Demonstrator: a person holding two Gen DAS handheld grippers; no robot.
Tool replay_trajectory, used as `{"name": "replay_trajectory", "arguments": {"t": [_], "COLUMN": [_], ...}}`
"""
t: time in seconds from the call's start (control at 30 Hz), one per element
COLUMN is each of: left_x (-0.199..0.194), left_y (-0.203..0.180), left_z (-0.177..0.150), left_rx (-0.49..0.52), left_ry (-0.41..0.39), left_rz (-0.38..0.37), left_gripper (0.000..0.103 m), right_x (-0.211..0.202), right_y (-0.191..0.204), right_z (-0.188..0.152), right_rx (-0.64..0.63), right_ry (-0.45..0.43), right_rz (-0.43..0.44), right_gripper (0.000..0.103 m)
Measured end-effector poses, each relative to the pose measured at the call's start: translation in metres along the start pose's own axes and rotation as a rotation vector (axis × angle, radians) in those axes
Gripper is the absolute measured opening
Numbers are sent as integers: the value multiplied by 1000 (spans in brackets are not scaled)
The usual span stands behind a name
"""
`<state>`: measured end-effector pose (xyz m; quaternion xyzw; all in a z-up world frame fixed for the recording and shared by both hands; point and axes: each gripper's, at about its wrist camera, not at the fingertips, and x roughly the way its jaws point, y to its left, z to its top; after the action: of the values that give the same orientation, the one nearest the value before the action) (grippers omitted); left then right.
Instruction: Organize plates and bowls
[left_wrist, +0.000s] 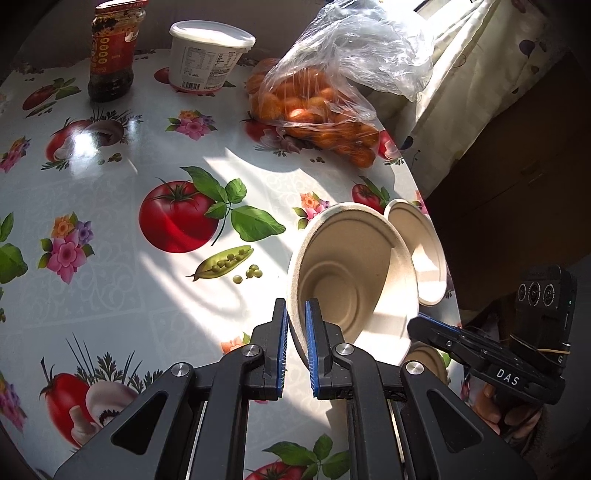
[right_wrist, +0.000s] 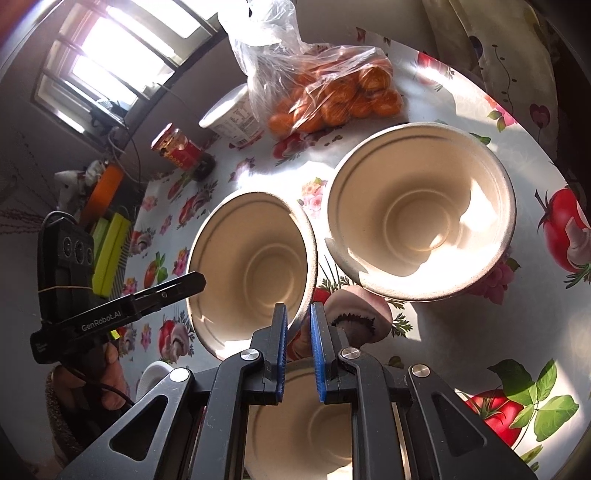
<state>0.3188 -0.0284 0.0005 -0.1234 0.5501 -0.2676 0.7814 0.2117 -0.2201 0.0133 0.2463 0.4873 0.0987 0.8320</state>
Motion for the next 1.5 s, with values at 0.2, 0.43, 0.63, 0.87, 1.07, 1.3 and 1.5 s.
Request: {"name": "replay_trajectory", "arguments": {"t": [0.2, 0.43, 0.63, 0.87, 1.07, 1.3, 1.5], "left_x": [-10, -19, -25, -25, -25, -23, -17], "left_y": [-5, -16, -28, -45, -61, -74, -83], "left_z": [-3, -9, -17, -28, -37, -52, -67], "left_rx": [-3, 11, 28, 56, 76, 97, 112], "left_ry": [-2, -14, -13, -2, 6, 31, 55], "left_rz": [-21, -27, -38, -47, -54, -55, -56], "left_gripper": [10, 10, 10, 10, 10, 10, 10], "right_x": [-17, -33, -47, -67, -83, -97, -105], "right_y": [6, 7, 8, 0, -7, -17, -27], "right_z": [-4, -10, -20, -35, -48, -66, -84], "right_rx": [-12, -7, -8, 10, 26, 52, 77], "right_ry": [-45, -78, -94, -130, -152, -158, -158], "right_rz": [16, 32, 16, 22, 14, 13, 8], "right_gripper": [13, 13, 13, 13, 13, 13, 13]}}
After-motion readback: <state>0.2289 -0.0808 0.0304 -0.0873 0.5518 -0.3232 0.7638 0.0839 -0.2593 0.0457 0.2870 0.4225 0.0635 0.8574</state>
